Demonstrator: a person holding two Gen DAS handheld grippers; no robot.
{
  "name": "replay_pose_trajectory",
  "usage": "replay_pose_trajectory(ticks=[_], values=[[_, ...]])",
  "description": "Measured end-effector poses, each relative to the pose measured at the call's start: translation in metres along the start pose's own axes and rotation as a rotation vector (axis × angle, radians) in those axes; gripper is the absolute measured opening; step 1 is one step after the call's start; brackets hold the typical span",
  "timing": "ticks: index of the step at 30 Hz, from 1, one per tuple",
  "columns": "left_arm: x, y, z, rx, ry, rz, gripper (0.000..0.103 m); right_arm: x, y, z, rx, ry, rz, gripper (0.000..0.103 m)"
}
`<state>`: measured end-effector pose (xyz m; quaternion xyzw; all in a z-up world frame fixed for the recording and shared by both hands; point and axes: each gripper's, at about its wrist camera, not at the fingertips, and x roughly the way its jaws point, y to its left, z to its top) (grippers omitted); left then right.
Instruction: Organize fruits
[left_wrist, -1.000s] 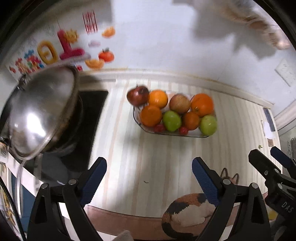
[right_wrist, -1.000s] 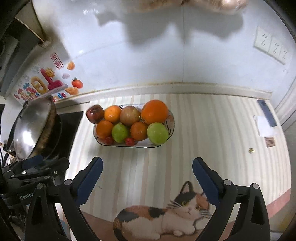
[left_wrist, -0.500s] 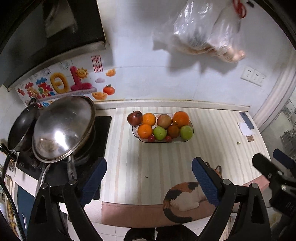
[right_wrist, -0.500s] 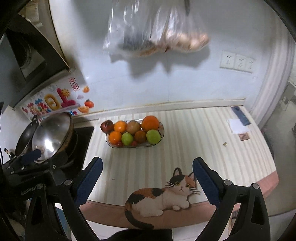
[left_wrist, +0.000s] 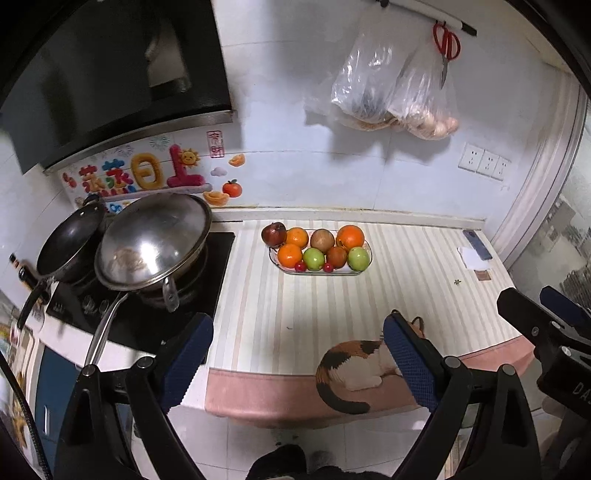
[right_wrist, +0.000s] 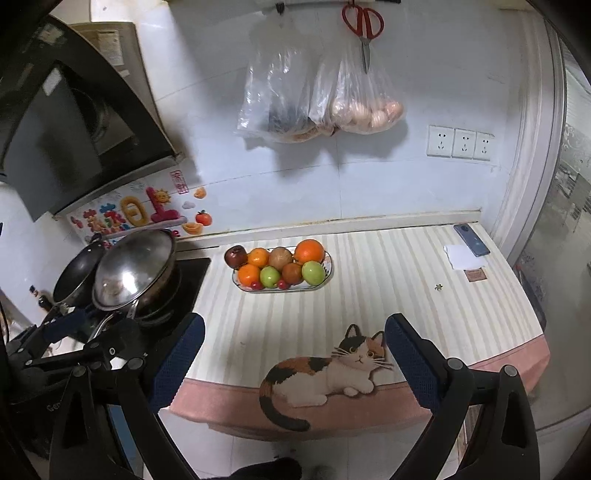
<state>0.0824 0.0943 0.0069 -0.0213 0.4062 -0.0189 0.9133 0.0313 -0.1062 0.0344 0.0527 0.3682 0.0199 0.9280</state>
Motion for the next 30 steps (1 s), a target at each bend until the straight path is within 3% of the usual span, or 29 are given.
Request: replay_pose_trajectory(ticks=[13,30], values=[[-0.053,-0.005,-0.034,-0.045,-0.029,0.038,0.094,-0.065,-0.004,-0.031,-0.049,-0.029,0.035,0.1],[-0.059,-0.001,-0.034,-0.033,-0.05,0.028,0.094,-0.079,-0.003,-0.038,-0.014,-0.025,0.035,0.1]])
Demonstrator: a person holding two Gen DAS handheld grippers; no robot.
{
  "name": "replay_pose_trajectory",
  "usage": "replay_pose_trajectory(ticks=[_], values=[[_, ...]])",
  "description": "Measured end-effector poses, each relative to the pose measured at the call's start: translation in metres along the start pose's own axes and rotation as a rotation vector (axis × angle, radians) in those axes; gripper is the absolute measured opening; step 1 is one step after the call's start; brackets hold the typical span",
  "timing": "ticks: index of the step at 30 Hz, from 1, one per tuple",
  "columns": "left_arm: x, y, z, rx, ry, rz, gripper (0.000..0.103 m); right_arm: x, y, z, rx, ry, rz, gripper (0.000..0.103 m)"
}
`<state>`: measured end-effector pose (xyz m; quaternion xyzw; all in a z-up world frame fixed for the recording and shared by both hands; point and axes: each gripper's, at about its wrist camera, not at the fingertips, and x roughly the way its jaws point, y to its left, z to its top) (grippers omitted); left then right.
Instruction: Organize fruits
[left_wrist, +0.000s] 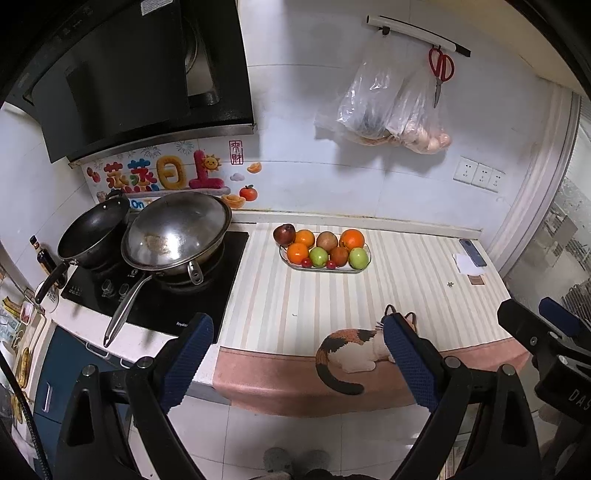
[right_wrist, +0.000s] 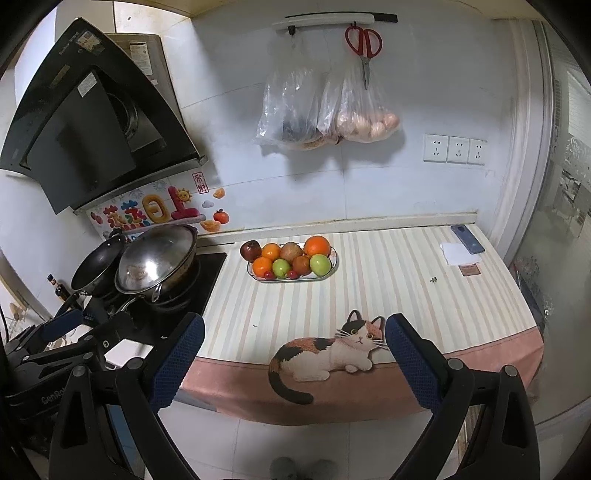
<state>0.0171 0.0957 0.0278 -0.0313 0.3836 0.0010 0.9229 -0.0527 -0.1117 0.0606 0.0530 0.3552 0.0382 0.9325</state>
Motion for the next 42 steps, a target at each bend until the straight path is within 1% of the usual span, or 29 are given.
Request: replay_pose_trajectory(ticks=[1,3,7,10,11,12,13,15,19,22,28,34,42], values=[[0.0,-0.001,-0.001,-0.003,-0.001,0.003,0.095,0.003,0.0,0.001,0.0,0.002,-0.003,0.1],[0.004,0.001,0.003,-0.006,-0.002,0.008,0.101,0.01,-0.001,0.003,0.002,0.008,-0.002,0.1],[0.02,0.004,0.012,-0.005,-0.01,0.041,0.102,0.031,-0.001,0.011,-0.012,0.007,-0.024,0.1],[0.035,0.007,0.02,-0.01,0.0,0.052,0.102,0.049,-0.001,0.019,-0.022,0.013,-0.036,0.1],[0.041,0.007,0.022,-0.006,0.001,0.066,0.102,0.054,-0.001,0.022,-0.025,0.013,-0.039,0.1],[0.049,0.008,0.024,-0.004,0.014,0.071,0.102,0.061,-0.001,0.024,-0.029,0.011,-0.045,0.1],[0.053,0.008,0.025,-0.006,0.018,0.066,0.102,0.069,-0.001,0.027,-0.031,0.017,-0.049,0.1],[0.065,0.009,0.028,-0.006,0.033,0.079,0.102,0.082,-0.002,0.032,-0.024,0.023,-0.046,0.1],[0.087,0.01,0.035,-0.014,0.057,0.076,0.102,0.11,-0.002,0.041,-0.031,0.036,-0.07,0.1],[0.101,0.01,0.039,-0.011,0.071,0.081,0.102,0.131,-0.004,0.046,-0.029,0.06,-0.074,0.1],[0.128,0.011,0.046,0.002,0.102,0.101,0.102,0.165,-0.002,0.048,-0.035,0.101,-0.087,0.1],[0.147,0.015,0.048,-0.002,0.133,0.105,0.102,0.182,0.0,0.046,-0.035,0.122,-0.097,0.1],[0.153,0.015,0.046,0.007,0.152,0.093,0.102,0.193,0.001,0.047,-0.037,0.135,-0.111,0.1]])
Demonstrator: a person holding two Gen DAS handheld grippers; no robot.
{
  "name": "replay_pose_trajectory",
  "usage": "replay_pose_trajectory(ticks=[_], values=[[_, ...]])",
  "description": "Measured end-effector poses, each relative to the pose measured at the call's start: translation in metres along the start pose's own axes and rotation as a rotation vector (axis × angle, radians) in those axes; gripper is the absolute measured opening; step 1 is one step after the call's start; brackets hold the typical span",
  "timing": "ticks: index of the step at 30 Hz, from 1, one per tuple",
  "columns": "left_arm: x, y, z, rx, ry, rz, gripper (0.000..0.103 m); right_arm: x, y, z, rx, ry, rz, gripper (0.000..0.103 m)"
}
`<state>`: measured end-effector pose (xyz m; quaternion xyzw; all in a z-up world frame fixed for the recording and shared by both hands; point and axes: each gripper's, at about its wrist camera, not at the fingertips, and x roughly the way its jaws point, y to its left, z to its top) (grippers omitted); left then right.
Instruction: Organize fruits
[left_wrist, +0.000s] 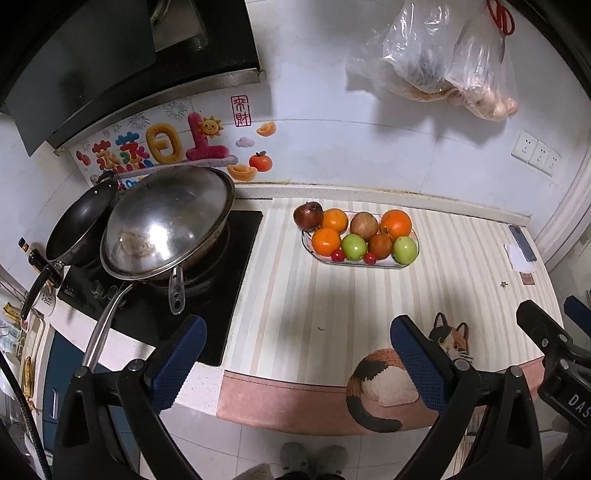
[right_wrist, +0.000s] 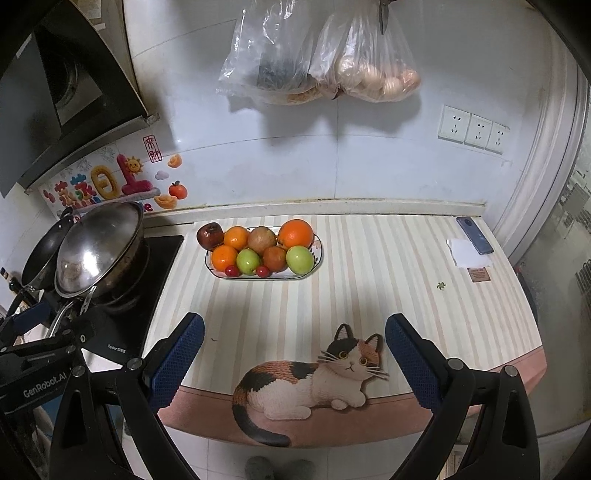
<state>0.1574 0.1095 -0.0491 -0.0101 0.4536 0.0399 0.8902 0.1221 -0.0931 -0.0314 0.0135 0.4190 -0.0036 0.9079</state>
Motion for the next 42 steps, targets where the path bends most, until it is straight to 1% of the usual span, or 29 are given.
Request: replay_pose_trajectory(ticks=[7,30,42], values=[[0.0018,0.0015,0.0007,-0.003,0.001,-0.008,0.102,0.0043,0.0018,-0.0029,-0.003,0.015,-0.004,0.1],[-0.0024,0.0031,0.0042,0.007,-0.015,-0.001,0.102,0.0023,-0.0023,-0.0017,0.003,0.006,-0.006,0.1],[-0.0033,0.0037,0.0022,-0.001,-0.011,-0.016,0.102,0.001,-0.0021,-0.0009,0.005,0.015,-0.005,0.1]])
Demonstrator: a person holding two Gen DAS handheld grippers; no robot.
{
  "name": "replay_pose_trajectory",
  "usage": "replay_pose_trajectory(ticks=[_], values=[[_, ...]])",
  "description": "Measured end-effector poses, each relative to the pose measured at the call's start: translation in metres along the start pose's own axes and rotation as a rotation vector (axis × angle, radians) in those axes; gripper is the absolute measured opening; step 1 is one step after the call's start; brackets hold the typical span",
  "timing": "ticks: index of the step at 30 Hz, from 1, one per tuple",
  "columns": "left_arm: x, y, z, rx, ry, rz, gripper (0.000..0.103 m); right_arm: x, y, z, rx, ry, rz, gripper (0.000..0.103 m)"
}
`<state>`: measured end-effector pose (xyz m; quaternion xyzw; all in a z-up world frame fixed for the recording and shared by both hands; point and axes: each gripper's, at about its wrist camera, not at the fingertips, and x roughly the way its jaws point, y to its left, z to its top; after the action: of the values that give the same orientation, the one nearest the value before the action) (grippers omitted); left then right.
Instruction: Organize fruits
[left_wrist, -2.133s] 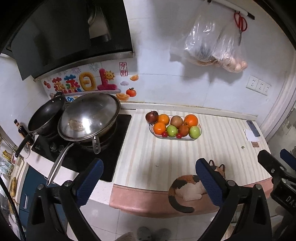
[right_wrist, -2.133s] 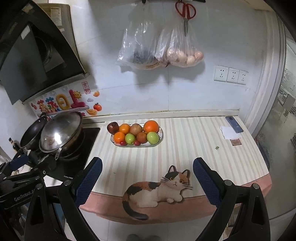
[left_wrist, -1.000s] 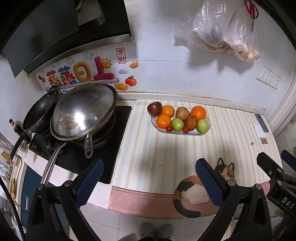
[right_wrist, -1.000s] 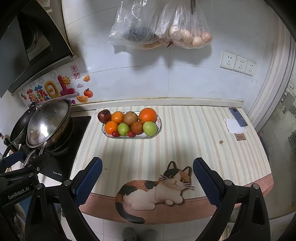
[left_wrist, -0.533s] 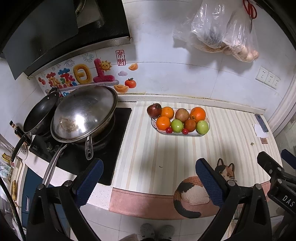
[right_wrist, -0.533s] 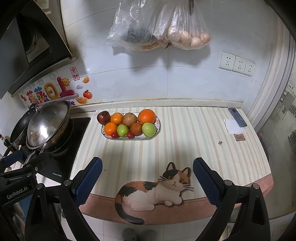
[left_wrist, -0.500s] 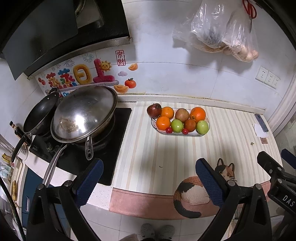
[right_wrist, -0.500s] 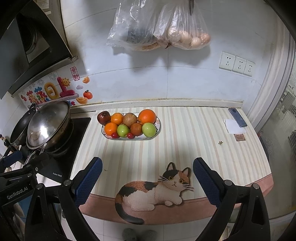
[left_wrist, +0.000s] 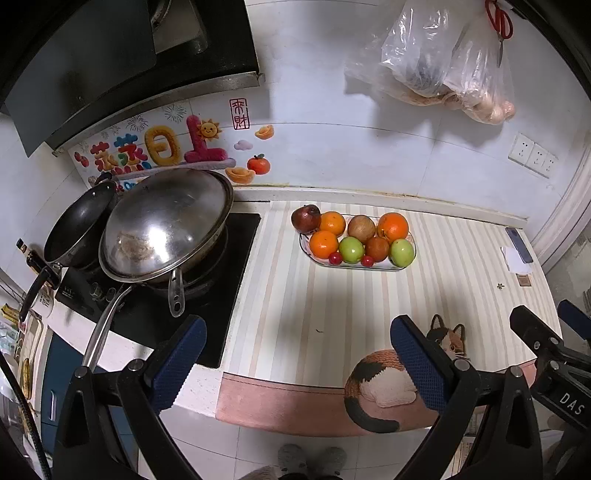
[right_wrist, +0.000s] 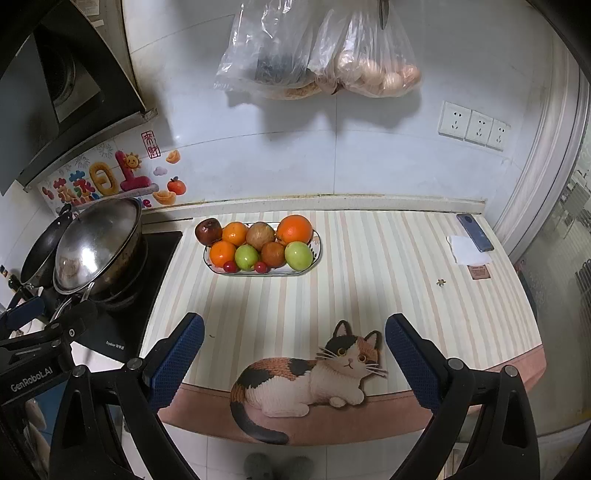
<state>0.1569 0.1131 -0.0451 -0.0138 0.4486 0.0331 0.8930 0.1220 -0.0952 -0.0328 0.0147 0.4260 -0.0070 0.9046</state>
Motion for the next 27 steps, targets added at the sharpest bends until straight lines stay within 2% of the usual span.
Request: replay_pose_trajectory(ticks=[27], values=[[-0.002,-0.0064,-0.0021,0.004,-0.012,0.015,0.102,-0.0011,0.0015,-0.0037,-0.023,-0.004,-0.008,0.101]])
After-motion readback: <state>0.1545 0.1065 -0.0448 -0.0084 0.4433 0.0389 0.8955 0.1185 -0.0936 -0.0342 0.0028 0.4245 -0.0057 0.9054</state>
